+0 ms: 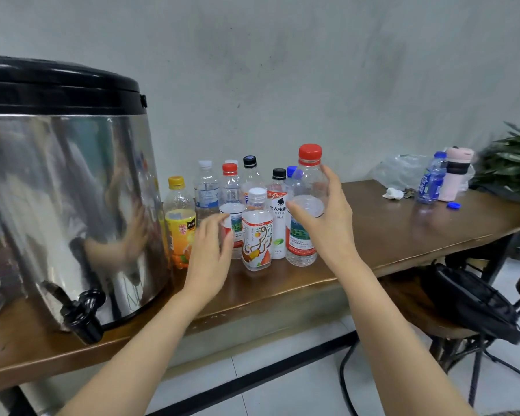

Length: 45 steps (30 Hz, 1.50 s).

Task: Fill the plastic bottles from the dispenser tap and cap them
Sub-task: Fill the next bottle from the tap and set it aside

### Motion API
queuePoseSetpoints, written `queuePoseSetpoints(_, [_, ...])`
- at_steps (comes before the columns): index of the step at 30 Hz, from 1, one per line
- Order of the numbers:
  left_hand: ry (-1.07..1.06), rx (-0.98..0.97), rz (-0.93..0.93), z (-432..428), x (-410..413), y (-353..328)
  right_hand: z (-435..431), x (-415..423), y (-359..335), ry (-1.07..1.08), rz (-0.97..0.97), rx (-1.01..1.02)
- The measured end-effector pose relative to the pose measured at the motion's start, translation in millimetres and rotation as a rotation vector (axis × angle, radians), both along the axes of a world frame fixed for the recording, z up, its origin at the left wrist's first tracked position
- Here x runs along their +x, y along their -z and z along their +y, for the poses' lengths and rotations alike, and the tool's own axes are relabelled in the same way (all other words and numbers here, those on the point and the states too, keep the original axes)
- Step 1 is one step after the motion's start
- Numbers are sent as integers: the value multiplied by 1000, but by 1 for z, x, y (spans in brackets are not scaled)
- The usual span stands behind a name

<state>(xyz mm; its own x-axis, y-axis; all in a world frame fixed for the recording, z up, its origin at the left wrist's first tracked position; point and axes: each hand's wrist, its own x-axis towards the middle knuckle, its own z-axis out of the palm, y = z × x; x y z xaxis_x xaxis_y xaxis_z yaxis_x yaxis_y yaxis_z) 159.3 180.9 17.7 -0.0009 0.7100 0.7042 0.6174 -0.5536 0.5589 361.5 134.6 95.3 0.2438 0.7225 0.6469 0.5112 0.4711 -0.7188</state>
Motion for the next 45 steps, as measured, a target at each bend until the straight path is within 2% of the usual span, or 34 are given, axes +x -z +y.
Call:
queuePoseSetpoints(4, [246, -40, -331, -50, -19, -75, -46, -42, -3, -156, 10, 12])
queuePoseSetpoints(6, [398, -98, -405, -77, -34, -101, -66, -65, 4, -254, 27, -25])
queuePoseSetpoints(9, [554, -193, -354, -112, -59, -119, -88, -99, 21, -412, 42, -103])
queuePoseSetpoints(13, [579, -348, -201, -145, -92, -114, -105, -137, 47, -551, 43, -193])
queuePoseSetpoints(16, [524, -401, -119, -163, -117, -100, -115, -159, 60, -605, 30, -234])
queuePoseSetpoints(19, [460, -403, -205, -177, -136, -90, -125, -178, 68, -633, 26, -263])
queuePoseSetpoints(22, [340, -287, -298, -186, -149, -81, -133, -197, 72, -604, 16, -221])
queuePoseSetpoints(25, [244, -238, -186, -192, -157, -76, -139, -210, 73, -579, 5, -215])
queuePoseSetpoints(27, [292, -290, -160, -196, -164, -75, -140, -214, 74, -583, 7, -219])
queuePoseSetpoints(30, [367, -333, -209, -201, -176, -73, -140, -219, 74, -591, 22, -211])
queuePoseSetpoints(35, [277, -226, -424, -199, -178, -70, -139, -231, 79, -538, -16, -168])
queuePoseSetpoints(41, [75, -40, -680, -186, -201, -71, -130, -234, 88, -507, -8, -176])
queuePoseSetpoints(43, [-46, -19, -670, -174, -223, -59, -125, -231, 93, -471, 15, -179])
queuePoseSetpoints(45, [-188, -87, -621, -158, -245, -35, -120, -228, 99, -443, 49, -202])
